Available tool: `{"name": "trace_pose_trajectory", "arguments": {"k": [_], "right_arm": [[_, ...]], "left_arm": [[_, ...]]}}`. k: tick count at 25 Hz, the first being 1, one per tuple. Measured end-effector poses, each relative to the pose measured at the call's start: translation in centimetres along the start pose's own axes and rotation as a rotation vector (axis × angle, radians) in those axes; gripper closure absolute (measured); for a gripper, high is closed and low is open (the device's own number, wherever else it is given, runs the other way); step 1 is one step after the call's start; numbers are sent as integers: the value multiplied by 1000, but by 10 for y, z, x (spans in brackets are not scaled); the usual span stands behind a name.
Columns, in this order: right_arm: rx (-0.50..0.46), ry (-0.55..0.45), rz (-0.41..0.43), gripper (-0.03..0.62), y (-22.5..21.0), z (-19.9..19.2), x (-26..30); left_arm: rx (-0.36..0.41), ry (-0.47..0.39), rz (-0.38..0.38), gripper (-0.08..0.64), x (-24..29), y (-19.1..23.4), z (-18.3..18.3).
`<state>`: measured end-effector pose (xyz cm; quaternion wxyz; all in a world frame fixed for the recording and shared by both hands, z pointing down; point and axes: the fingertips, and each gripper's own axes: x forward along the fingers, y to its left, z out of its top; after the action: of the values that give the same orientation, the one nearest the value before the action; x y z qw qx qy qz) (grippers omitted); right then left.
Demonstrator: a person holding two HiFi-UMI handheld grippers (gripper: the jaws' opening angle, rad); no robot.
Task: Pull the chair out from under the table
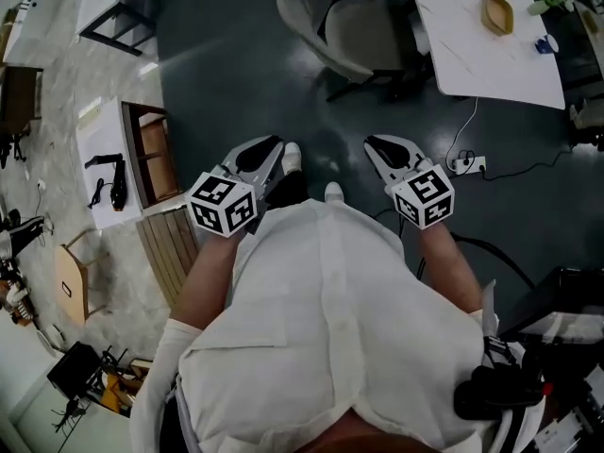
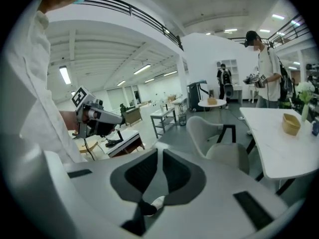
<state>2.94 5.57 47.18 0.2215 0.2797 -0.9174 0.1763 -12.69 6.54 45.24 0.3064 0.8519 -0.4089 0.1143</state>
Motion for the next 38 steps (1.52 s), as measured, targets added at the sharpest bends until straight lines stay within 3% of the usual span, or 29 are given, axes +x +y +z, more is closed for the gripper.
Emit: {"name": "trace_pose_trajectory", "arguments": {"k": [6,12,15,19,29,38], "right_arm": [[21,-22,-119,583,-40,54,34],[79,-48,-222,579,-65,78,53],[100,-34,-249,495,-82,76,52],[111,-38,-250,476,-117,81,51],[88,-50,-203,474,-233,103,33],[101,-46,-150,474,-293,101,32]], "left_arm": [[-17,35,-65,475,43,63,59],[-10,108,-99,437,86,114,85],[-52,132,-81,418,114,130,87],[-91,162,-31,390,154,150,90],[-251,223,190,332,249,213,95],[-311,277,373,304,297,277,90]]}}
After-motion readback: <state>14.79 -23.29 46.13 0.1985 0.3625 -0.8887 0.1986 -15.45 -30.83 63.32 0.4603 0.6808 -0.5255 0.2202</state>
